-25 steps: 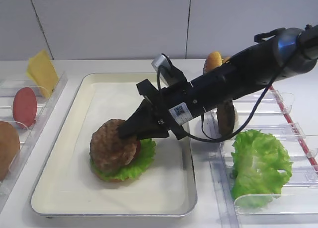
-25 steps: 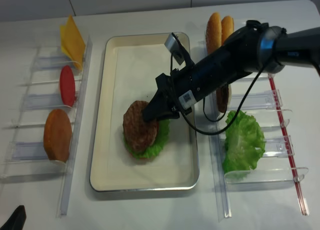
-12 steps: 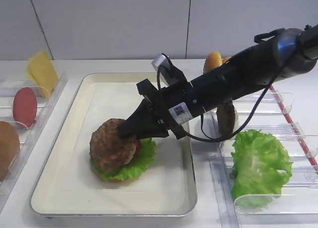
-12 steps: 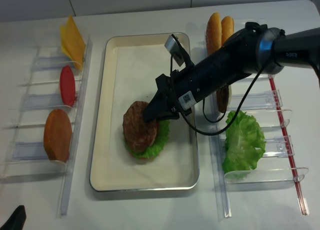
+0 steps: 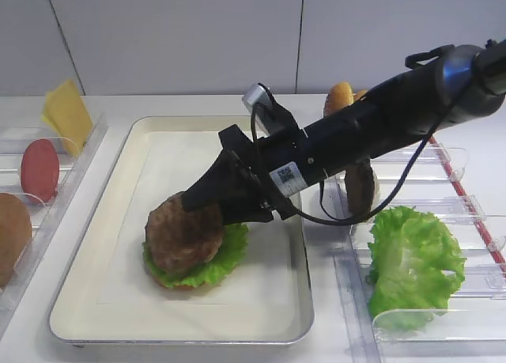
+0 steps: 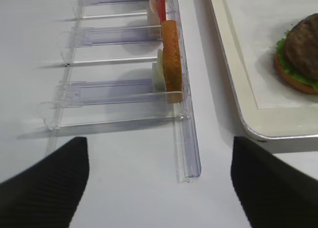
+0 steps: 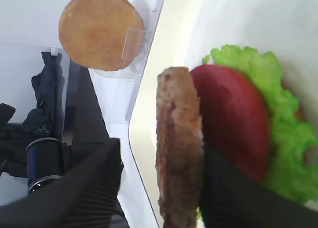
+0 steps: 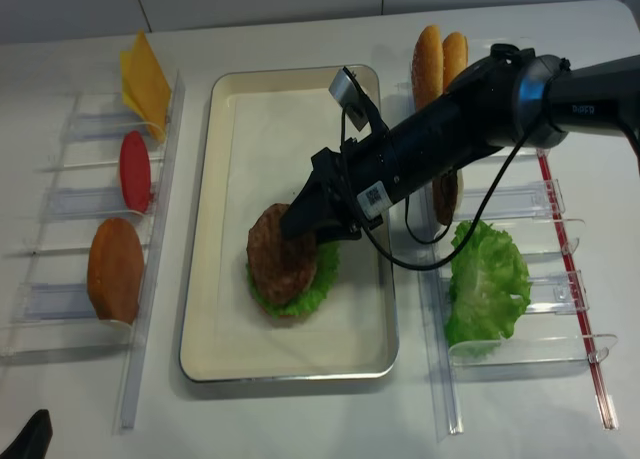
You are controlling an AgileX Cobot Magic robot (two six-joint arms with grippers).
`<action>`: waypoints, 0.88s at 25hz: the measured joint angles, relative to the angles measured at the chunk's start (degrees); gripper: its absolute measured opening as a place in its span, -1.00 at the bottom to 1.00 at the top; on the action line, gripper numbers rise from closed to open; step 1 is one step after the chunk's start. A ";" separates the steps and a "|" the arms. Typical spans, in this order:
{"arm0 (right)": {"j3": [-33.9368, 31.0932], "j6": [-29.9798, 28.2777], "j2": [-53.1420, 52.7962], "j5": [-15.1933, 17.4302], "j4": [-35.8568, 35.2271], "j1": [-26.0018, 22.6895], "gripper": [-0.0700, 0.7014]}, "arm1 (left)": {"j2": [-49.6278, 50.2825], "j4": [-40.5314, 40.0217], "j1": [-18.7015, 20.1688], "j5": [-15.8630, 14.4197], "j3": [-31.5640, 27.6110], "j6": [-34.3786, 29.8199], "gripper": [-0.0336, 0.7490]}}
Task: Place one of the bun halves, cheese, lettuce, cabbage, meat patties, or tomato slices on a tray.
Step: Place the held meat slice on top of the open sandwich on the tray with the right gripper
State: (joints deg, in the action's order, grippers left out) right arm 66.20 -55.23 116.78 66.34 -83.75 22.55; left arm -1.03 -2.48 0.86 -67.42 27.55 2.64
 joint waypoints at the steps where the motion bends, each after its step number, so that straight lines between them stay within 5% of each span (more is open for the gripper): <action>1: 0.00 -0.05 0.00 0.00 -0.10 -0.28 0.17 | 0.00 0.00 0.00 0.00 0.00 0.00 0.48; 15: 0.45 -1.70 0.00 0.00 3.76 -1.45 0.24 | 0.00 0.00 0.00 0.00 0.00 0.00 0.48; 22: 5.59 2.26 0.00 0.45 12.65 -1.45 0.24 | 0.00 0.00 0.00 0.00 0.00 0.00 0.48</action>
State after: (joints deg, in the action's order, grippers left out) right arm 71.79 -52.97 116.78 66.79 -71.10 21.10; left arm -1.03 -2.48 0.86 -67.42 27.55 2.64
